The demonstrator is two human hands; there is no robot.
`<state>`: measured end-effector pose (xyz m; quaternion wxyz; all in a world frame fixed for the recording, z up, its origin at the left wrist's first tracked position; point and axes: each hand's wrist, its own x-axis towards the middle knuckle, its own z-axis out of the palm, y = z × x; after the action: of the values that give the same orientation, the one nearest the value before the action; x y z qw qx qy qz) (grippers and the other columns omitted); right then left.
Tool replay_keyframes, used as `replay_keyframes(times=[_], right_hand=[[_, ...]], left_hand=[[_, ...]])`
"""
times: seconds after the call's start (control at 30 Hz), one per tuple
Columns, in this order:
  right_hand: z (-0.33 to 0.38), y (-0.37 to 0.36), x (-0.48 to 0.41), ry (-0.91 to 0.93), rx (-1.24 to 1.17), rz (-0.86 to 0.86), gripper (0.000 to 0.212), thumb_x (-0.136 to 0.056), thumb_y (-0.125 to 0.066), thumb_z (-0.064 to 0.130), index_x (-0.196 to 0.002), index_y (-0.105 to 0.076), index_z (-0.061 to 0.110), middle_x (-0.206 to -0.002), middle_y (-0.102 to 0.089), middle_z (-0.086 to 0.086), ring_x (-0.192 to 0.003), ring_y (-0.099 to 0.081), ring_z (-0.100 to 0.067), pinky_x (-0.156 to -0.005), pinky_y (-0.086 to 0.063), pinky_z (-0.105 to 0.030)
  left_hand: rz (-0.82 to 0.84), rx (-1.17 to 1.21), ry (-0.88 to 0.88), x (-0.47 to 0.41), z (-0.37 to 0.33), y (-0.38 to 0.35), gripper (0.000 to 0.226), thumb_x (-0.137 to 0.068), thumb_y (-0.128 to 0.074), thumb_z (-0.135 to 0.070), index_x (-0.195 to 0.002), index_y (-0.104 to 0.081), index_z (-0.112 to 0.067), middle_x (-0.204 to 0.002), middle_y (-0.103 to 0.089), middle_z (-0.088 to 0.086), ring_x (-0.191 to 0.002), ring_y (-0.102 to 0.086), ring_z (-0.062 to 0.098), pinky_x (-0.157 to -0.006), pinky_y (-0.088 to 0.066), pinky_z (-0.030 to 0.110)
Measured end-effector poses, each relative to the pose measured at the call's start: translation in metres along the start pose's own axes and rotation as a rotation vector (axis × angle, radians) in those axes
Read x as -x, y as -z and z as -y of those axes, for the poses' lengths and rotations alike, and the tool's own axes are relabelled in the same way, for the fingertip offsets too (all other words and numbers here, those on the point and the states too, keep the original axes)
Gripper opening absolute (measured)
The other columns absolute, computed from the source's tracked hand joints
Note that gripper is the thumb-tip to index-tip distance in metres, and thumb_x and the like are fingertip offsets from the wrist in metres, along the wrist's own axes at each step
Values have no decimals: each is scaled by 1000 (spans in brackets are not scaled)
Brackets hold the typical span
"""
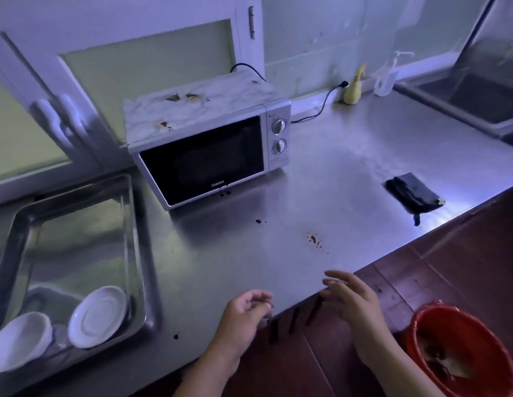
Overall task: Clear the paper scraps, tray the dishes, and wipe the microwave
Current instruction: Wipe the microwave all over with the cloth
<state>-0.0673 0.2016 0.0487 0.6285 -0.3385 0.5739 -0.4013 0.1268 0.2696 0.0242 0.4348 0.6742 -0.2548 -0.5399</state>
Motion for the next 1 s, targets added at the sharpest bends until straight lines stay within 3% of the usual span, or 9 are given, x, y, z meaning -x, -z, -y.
replay_keyframes(times=[0.3, 0.37, 0.6, 0.77, 0.87, 0.93, 1.0], right_hand=[[26, 93, -63, 4, -99, -44, 18, -93, -59, -2, -95, -74, 8, -95, -69, -19, -80, -65, -27, -66, -54, -32], [38, 104, -81, 5, -133, -54, 17, -93, -60, -1, -96, -74, 8, -96, -68, -18, -83, -65, -27, -73, -51, -38], [98, 149, -146, 73, -60, -166, 18, -95, -56, -2, -100, -71, 7, -100, -68, -16, -88, -64, -28, -74, -49, -36], [136, 179, -201, 6, 44, -222, 17, -96, -57, 0, -103, -70, 7, -99, -68, -12, -90, -64, -26, -78, -50, -37], [146, 191, -246, 14, 207, -223, 20, -92, -61, 4, -106, -71, 14, -105, -68, -7, -90, -63, -21, -79, -51, -36], [149, 194, -285, 39, 510, -196, 35, -89, -66, 15, -124, -64, 17, -117, -64, -2, -95, -61, -21, -77, -49, -37], [150, 188, -326, 4, 926, -124, 61, -87, -65, 28, -144, -45, 21, -140, -48, -5, -118, -53, -29, -90, -49, -44]], left_hand=[[59, -46, 37, -14, -22, -97, 14, -88, -66, -2, -100, -72, -7, -85, -71, 6, -76, -65, 15, -65, -51, 25], [64, -92, 23, -29, -36, -111, 16, -92, -60, 1, -100, -71, -7, -85, -71, 5, -76, -65, 13, -69, -52, 25], [154, -100, -48, -129, -91, -198, 19, -92, -57, 5, -96, -69, -10, -87, -69, 3, -74, -60, 12, -67, -46, 24], [242, -83, -28, -200, -122, -259, 17, -89, -63, -7, -94, -73, -19, -87, -74, -2, -76, -65, 9, -68, -50, 23], [281, -85, -25, -229, -141, -278, 15, -83, -65, -16, -94, -74, -21, -88, -74, -2, -78, -65, 8, -69, -51, 23], [263, -101, -30, -244, -152, -285, 13, -88, -64, -11, -95, -72, -19, -87, -72, -1, -76, -64, 9, -67, -50, 22], [230, -119, -20, -252, -160, -286, 13, -90, -62, -7, -95, -71, -16, -84, -69, 0, -73, -62, 8, -65, -48, 20]])
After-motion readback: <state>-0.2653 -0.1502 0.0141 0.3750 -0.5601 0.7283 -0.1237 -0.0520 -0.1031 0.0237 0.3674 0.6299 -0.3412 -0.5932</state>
